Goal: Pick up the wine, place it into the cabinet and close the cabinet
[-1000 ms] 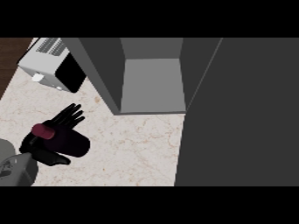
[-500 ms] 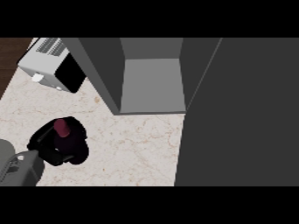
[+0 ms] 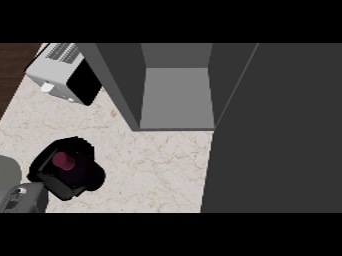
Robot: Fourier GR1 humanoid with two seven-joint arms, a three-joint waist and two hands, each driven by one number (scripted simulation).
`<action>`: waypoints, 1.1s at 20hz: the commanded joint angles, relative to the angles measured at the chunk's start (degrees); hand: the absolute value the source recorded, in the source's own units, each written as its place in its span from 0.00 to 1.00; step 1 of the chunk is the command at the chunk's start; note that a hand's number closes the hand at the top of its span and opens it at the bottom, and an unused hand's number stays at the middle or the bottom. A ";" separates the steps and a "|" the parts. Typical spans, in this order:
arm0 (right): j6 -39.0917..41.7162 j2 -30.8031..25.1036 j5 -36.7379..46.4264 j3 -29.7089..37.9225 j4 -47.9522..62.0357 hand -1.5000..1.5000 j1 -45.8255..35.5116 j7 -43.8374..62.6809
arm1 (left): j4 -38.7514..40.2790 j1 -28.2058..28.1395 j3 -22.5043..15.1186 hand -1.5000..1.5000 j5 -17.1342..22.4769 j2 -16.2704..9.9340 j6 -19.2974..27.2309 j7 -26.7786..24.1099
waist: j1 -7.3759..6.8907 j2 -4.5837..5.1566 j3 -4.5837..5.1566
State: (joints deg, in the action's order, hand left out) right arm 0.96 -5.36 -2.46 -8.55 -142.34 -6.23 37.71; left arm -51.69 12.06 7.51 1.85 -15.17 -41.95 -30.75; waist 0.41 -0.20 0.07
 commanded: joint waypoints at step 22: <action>1.31 0.85 -2.62 -0.51 -8.39 0.00 6.14 1.97 | -45.23 -13.84 -0.53 1.00 8.89 14.73 26.68 16.40 | -0.53 -0.17 -0.13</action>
State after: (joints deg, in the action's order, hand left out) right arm 2.46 -4.85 -2.83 -7.78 -142.65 -2.86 36.35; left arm -86.54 0.01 10.07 10.20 -2.97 -18.37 -22.07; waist -0.16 -0.25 -0.05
